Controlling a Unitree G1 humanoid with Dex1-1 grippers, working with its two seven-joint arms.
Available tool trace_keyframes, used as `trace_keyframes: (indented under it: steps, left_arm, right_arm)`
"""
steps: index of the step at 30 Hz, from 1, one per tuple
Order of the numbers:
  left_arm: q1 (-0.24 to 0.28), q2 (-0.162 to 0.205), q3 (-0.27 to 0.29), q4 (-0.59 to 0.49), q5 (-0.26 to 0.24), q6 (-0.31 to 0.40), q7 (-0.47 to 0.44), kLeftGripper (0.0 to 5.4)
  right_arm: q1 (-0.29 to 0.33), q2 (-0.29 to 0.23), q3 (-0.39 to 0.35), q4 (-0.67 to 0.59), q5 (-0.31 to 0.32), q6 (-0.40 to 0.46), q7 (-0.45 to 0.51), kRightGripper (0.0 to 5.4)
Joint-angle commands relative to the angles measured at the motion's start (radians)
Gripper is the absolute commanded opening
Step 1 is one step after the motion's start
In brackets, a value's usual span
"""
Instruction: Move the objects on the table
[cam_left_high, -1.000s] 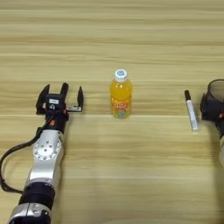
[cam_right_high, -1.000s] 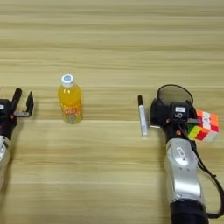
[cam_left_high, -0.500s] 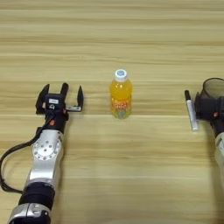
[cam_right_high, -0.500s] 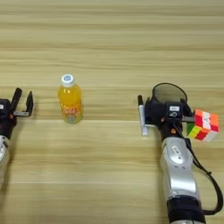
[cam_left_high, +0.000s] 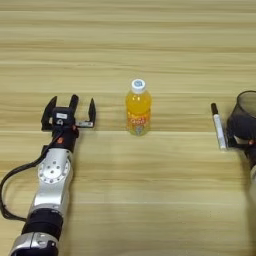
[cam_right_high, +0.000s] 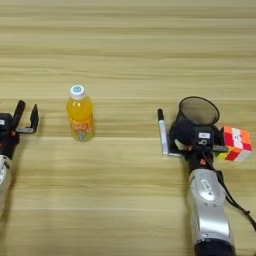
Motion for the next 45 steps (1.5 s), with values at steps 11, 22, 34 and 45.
trace_keyframes:
  steps: [11,22,34,45]
  left_arm:
    - [-0.004,-0.009,-0.007,0.005,0.01,-0.004,0.013,5.4]
    - [-0.006,-0.009,-0.005,0.009,0.008,-0.005,0.011,5.4]
    - [-0.035,-0.004,0.0,0.062,0.005,-0.02,0.007,5.4]
    - [-0.052,-0.004,0.0,0.095,0.006,-0.037,0.008,5.4]
  right_arm:
    - [0.142,0.09,0.079,-0.193,-0.018,0.134,-0.023,5.38]
    - [0.23,0.084,0.114,-0.444,-0.055,0.246,-0.017,5.38]
    - [0.28,0.066,0.103,-0.684,-0.06,0.348,-0.015,5.38]
    - [0.264,0.04,-0.016,-0.753,-0.06,0.291,-0.047,5.38]
